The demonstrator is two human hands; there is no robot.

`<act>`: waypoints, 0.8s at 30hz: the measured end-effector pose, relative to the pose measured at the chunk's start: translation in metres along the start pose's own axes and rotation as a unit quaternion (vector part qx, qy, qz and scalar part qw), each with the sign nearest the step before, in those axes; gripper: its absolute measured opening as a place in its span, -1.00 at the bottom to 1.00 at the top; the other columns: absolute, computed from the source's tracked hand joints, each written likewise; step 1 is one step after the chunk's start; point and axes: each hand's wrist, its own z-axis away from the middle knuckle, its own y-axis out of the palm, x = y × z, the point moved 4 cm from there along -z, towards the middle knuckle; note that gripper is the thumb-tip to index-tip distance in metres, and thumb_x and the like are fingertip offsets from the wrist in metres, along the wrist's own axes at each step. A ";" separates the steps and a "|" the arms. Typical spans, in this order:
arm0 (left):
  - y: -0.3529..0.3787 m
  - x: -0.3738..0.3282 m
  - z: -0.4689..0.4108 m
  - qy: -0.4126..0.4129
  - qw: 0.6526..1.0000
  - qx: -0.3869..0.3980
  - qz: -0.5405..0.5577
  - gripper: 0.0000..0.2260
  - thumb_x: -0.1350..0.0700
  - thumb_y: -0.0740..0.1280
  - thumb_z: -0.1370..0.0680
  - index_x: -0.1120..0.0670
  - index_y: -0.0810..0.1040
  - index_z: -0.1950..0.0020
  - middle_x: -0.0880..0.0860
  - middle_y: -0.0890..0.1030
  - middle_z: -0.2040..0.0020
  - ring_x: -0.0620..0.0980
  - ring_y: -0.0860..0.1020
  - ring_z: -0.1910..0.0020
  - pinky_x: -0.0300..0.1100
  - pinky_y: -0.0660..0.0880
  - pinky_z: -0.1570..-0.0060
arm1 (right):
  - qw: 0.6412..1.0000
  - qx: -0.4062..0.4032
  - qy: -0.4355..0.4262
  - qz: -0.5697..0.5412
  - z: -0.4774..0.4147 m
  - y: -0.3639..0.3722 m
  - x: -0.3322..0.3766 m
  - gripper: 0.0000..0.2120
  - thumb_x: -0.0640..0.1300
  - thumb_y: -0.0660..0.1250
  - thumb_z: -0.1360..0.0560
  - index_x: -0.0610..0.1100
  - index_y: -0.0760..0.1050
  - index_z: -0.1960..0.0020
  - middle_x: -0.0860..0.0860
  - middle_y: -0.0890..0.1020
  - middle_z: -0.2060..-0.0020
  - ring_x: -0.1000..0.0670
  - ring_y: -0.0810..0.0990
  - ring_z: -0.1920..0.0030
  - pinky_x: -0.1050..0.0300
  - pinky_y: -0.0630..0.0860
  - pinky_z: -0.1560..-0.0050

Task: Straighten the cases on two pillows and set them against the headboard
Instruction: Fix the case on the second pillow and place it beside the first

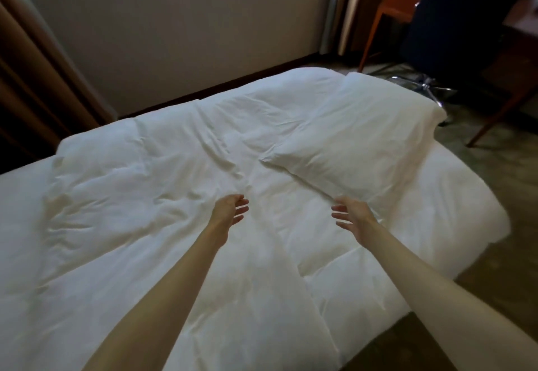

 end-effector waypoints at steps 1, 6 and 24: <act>0.015 -0.002 -0.009 -0.001 1.000 0.003 -0.010 -0.80 0.14 0.19 -0.59 0.18 0.52 -0.13 0.13 0.62 -0.06 0.08 0.59 -0.04 -0.06 0.47 -0.07 | 1.000 -0.016 0.002 -0.005 -0.011 -0.014 0.002 -0.79 -0.13 0.24 -0.55 -0.19 0.45 -0.13 -0.09 0.52 0.15 -0.09 0.53 0.11 0.01 0.44 0.02; 0.096 -0.017 -0.055 0.025 0.998 -0.003 -0.059 -0.74 0.12 0.16 -0.61 0.20 0.51 -0.20 0.12 0.59 -0.09 0.06 0.57 -0.05 -0.07 0.45 -0.07 | 0.995 -0.094 0.003 -0.044 -0.082 -0.086 0.020 -0.91 -0.19 0.21 -0.55 -0.18 0.40 -0.04 -0.05 0.40 0.32 -0.02 0.38 0.34 0.14 0.32 0.32; 0.327 -0.091 -0.267 0.064 0.938 -0.021 -0.339 -0.62 0.04 0.22 -0.59 0.15 0.42 -0.37 0.17 0.45 -0.38 0.14 0.42 -0.34 -0.03 0.32 -0.33 | 0.980 -0.188 0.054 -0.045 -0.362 -0.260 0.098 -0.31 0.01 0.34 -0.47 -0.22 0.13 -0.47 -0.17 0.33 -0.42 -0.23 0.36 -0.38 -0.17 0.36 -0.36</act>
